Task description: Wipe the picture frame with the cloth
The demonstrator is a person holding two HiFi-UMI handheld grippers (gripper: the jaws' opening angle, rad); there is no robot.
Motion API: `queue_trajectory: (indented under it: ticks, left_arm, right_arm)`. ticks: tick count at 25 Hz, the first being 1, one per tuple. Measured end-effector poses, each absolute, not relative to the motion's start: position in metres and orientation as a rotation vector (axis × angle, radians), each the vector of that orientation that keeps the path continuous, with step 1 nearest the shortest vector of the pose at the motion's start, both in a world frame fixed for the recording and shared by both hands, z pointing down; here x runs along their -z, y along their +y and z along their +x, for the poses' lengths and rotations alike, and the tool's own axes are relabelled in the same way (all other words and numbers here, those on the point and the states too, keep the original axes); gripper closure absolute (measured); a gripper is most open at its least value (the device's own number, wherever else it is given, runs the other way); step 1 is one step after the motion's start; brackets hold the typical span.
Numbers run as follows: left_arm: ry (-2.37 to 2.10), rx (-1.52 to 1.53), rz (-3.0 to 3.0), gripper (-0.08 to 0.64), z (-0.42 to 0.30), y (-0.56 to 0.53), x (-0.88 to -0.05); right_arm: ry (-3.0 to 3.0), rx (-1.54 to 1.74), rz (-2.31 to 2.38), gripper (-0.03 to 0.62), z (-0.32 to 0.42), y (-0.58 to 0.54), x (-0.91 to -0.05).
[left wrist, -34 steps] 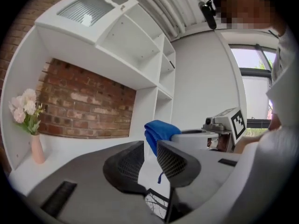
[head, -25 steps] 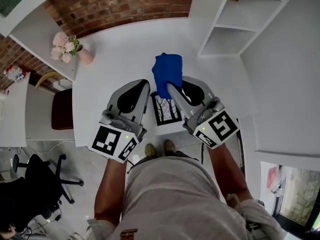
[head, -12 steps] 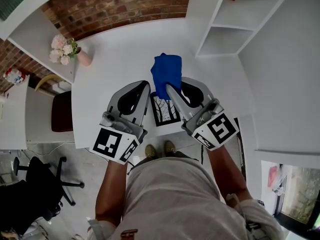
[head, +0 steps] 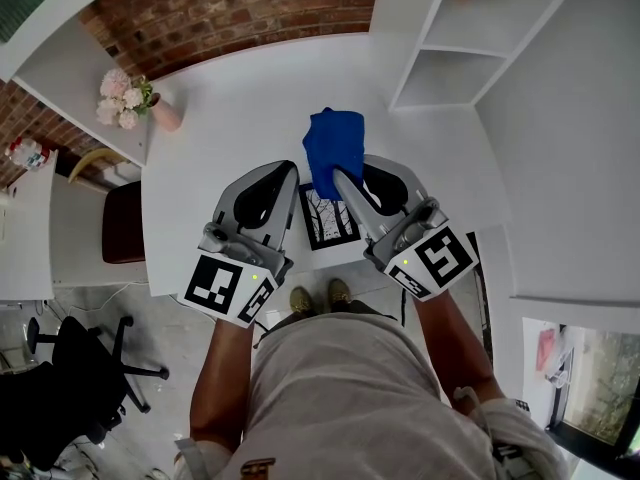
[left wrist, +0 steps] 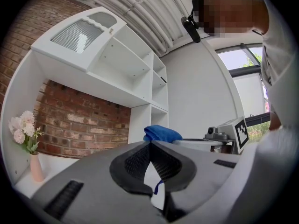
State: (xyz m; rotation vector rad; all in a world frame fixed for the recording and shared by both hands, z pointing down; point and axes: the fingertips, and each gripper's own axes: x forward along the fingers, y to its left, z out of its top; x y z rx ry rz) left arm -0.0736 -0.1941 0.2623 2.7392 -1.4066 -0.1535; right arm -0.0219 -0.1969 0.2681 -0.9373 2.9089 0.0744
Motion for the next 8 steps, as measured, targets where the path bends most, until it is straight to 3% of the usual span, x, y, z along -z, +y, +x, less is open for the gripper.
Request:
queue_trajectory:
  ticks: [8]
  left_arm:
    - [-1.403,0.159,2.743,0.560,-0.0743,-0.1928,-0.2610]
  right_arm:
    - [2.905,-0.084,-0.946,0.545,-0.0197,-0.1972,-0.2670]
